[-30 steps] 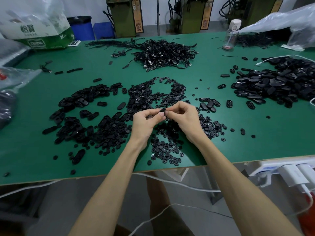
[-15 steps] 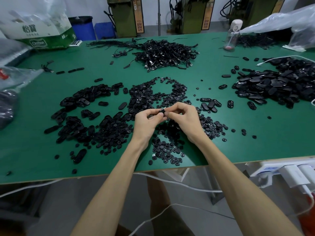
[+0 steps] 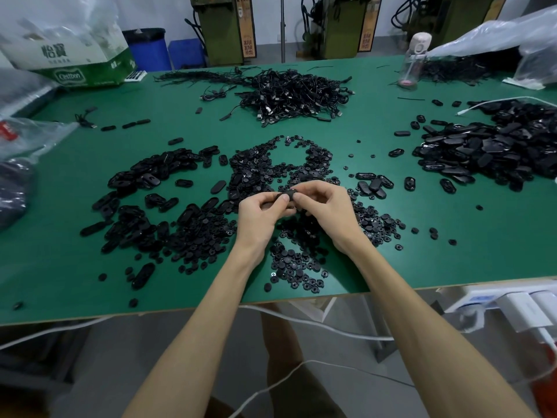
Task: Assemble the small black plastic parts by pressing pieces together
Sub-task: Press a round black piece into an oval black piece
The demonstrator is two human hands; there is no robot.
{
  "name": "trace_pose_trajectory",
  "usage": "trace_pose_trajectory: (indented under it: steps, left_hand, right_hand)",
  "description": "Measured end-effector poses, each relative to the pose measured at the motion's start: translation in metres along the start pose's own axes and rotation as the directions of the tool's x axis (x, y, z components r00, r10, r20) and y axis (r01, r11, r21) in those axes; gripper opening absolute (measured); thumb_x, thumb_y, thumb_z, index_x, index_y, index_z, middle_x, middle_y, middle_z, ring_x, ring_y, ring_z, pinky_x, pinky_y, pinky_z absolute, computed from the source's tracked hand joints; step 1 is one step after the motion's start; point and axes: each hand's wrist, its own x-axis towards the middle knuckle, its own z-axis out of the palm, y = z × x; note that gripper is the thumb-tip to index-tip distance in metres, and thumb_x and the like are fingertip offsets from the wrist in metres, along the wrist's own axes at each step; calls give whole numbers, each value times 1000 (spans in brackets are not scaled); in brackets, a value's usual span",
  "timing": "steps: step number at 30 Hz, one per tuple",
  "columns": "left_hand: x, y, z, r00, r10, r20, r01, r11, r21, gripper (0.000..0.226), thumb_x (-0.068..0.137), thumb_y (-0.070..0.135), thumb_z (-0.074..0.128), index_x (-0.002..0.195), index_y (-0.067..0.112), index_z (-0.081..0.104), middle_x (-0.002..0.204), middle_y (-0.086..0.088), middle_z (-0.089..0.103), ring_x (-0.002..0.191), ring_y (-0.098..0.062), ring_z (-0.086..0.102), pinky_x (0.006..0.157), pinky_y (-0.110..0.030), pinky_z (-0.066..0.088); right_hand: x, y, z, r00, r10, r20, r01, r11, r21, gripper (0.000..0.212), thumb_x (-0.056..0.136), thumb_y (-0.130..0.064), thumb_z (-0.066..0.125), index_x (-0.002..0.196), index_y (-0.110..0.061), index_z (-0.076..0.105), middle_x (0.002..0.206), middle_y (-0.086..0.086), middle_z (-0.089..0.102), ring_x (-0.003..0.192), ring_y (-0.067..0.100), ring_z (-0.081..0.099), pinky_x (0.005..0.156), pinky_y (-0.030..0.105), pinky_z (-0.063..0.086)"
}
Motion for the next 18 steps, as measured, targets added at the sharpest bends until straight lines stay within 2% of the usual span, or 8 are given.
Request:
trace_pose_trajectory:
  steps: [3,8,11,18]
  left_hand:
    - [-1,-1,2,999,44,-3,-44,998,36,5,97,6,69,97,7,73,88,-10,80,84,-24,78,76,-29,63]
    - [-1,-3,1,997,76,-5,-75,990,116,4,95,9,73,96,7,69,84,-7,77,78,-23,77,68,-38,63]
    - [-1,-1,0,997,81,18,-83,991,106,7,96,8,71,96,6,65,79,-7,73,71,-22,73,61,-34,60]
    - [-1,0,3,999,26,20,-28,993,114,3,97,3,65,99,5,67,71,-6,75,67,-22,74,65,-28,60]
  right_hand:
    - [-1,0,0,1000,8,6,-9,999,53,10,92,-7,75,102,-7,78,84,5,78,74,11,71,67,19,53]
    - [-2,-2,-3,1000,1,2,-1,996,91,12,92,-7,75,103,-7,79,86,5,78,73,8,68,66,17,51]
    - [-2,-2,-4,1000,1,2,-1,994,109,12,91,-7,76,102,-7,80,84,4,77,72,8,66,66,17,51]
    - [-2,-2,-3,1000,3,24,-5,994,105,12,88,-6,79,99,-10,81,89,5,79,80,13,70,74,22,54]
